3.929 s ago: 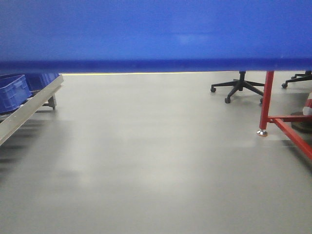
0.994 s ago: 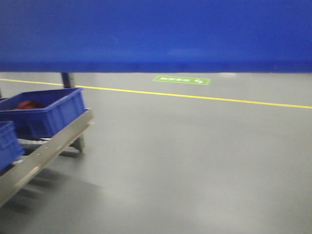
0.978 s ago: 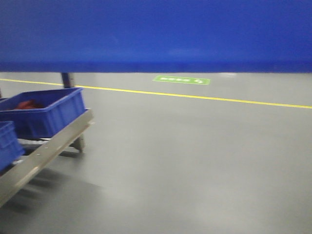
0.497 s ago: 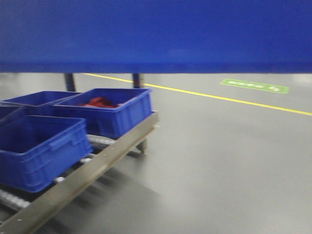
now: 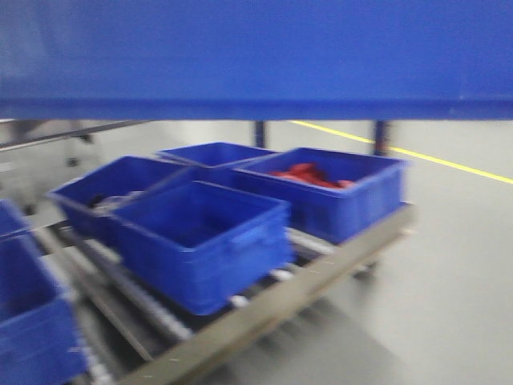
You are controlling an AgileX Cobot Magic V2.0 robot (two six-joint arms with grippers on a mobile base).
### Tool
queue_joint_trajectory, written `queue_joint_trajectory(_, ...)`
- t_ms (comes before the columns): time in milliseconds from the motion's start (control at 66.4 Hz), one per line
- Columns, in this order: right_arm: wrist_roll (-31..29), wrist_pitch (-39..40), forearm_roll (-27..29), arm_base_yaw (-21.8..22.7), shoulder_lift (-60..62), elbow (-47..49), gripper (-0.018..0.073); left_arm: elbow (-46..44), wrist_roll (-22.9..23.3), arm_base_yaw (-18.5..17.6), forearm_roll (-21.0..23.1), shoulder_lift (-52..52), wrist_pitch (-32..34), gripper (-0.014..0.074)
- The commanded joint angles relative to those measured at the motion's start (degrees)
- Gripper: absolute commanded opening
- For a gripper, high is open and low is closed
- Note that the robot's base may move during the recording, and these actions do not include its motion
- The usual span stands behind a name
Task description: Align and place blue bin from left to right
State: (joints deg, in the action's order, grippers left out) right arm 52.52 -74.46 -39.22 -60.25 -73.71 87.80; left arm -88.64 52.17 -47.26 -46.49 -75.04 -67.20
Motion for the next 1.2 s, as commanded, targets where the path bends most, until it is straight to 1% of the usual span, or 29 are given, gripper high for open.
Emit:
queue_joint_trajectory(0,0.56,26.99,-0.4,-1.02,0.21,0.59,-0.007,-0.57,0.29,-1.4,-0.3,0.42,11.29,-0.0111)
queue_joint_trajectory(1189,0.56,26.99,-0.4,-1.02,0.21,0.59,-0.007,-0.57,0.29,-1.4,-0.3,0.42,11.29,-0.0111)
